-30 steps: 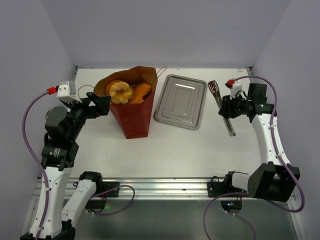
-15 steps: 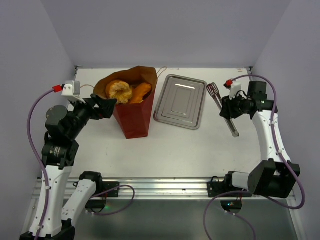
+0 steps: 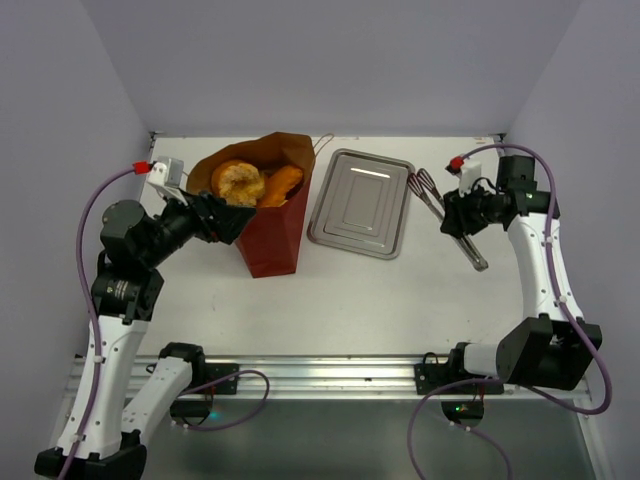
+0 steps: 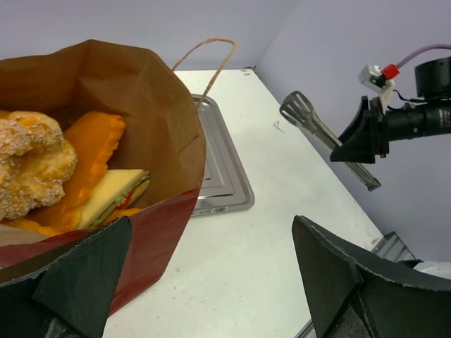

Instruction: Take the fake bread out of the paper bag

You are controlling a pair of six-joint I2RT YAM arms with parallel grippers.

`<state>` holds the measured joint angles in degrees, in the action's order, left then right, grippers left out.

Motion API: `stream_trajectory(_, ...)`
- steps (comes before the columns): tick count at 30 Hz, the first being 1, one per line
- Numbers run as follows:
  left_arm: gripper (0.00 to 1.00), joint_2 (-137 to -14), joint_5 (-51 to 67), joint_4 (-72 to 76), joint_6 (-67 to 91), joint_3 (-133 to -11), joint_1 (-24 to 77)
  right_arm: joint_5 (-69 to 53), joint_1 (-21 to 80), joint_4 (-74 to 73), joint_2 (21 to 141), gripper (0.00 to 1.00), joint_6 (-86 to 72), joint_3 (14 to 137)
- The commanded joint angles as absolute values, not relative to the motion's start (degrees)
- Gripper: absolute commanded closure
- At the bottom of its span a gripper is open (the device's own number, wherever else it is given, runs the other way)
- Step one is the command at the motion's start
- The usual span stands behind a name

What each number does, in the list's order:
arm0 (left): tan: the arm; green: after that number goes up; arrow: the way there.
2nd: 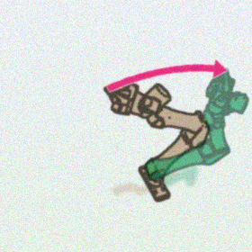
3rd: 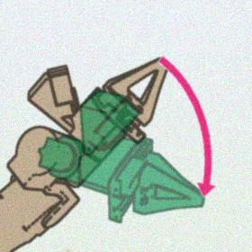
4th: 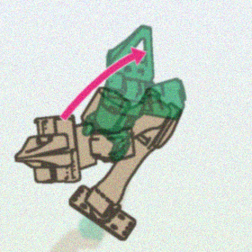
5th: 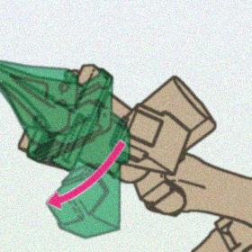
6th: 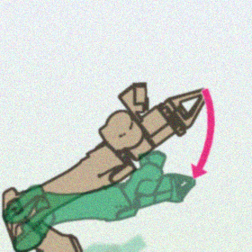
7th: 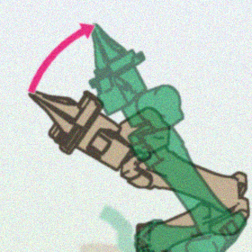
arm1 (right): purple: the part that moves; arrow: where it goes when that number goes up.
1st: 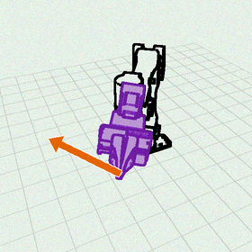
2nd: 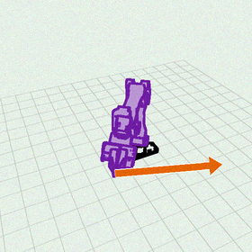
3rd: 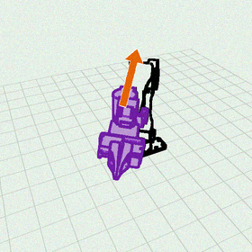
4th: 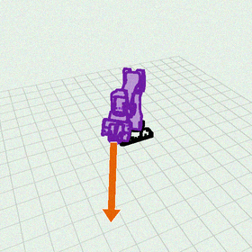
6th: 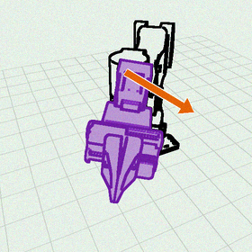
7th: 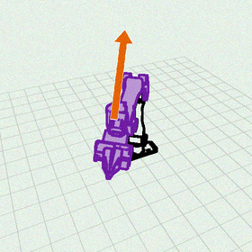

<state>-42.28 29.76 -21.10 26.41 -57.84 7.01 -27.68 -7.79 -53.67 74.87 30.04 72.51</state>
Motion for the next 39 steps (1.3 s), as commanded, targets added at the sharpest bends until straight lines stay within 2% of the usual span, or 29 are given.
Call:
stream_trajectory(1,0.01,-42.7,33.9,-18.3,26.1,-57.5,7.7,-28.5,-7.2,-55.5,75.5,0.57,31.3,75.6)
stream_trajectory(20,0.01,-42.4,29.6,-19.2,21.2,-56.4,7.9,-26.4,-5.2,-56.5,76.4,0.56,31.3,76.4)
stream_trajectory(30,0.00,-43.9,9.2,-29.3,16.2,-63.9,7.9,-31.4,-4.1,-57.0,74.7,0.56,29.0,78.0)
stream_trajectory(36,0.00,-46.3,-3.9,-33.9,20.2,-67.7,7.8,-34.1,-3.8,-55.4,74.2,0.56,28.0,76.4)
stream_trajectory(39,0.00,-48.9,-5.3,-35.1,22.4,-68.5,7.5,-34.9,-3.7,-54.2,73.9,0.56,27.5,75.0)
